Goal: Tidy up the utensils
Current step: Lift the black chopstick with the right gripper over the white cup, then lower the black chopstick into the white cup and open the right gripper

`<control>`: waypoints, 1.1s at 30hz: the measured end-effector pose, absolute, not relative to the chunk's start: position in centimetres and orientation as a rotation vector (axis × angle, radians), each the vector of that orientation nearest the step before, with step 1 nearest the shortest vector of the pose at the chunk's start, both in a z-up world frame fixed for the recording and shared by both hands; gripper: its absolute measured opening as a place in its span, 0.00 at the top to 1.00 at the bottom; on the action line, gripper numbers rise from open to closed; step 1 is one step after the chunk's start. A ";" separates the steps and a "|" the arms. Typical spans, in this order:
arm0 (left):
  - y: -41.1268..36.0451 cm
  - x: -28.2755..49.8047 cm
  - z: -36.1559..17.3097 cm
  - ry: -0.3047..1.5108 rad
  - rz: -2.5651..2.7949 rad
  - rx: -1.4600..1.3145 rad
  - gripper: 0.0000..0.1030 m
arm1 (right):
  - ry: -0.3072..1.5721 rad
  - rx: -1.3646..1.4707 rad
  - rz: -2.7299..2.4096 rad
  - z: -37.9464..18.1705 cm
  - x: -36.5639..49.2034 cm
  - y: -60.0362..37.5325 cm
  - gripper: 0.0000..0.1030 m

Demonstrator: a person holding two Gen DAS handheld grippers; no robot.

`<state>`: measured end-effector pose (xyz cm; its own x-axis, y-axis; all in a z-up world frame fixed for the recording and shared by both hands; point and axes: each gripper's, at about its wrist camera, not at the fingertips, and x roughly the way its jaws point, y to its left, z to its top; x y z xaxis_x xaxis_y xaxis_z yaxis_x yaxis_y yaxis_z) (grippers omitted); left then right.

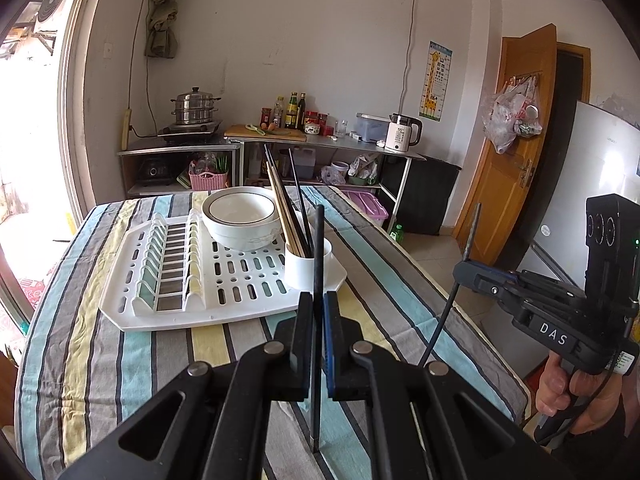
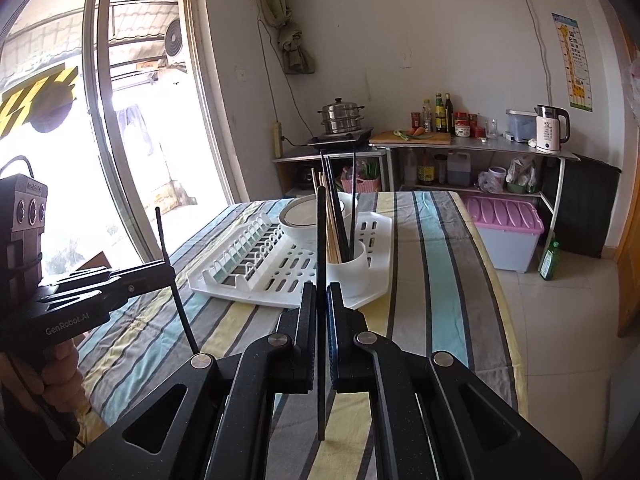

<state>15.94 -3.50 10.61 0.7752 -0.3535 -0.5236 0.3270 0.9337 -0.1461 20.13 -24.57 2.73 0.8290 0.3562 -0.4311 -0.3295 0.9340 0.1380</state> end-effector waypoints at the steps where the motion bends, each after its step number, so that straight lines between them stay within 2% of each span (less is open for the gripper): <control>1: -3.5 16.0 10.7 0.576 -0.369 -0.049 0.95 | 0.465 0.059 0.363 2.9 20.2 -24.6 0.95; 11: -4.1 18.9 12.5 0.570 -0.380 -0.040 0.95 | 0.425 0.042 0.352 4.9 21.7 -24.3 0.95; 26: -4.9 26.3 18.7 0.513 -0.400 -0.077 0.95 | 0.346 0.037 0.339 9.9 27.9 -23.9 0.95; 33: -5.6 29.7 19.9 0.505 -0.393 -0.085 0.95 | 0.316 0.036 0.333 11.2 30.9 -23.4 0.95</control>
<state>29.75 -5.59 19.88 0.8024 -0.3870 -0.4543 0.3454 0.9220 -0.1753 30.95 -23.37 11.20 0.8963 0.3271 -0.2995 -0.3159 0.9448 0.0863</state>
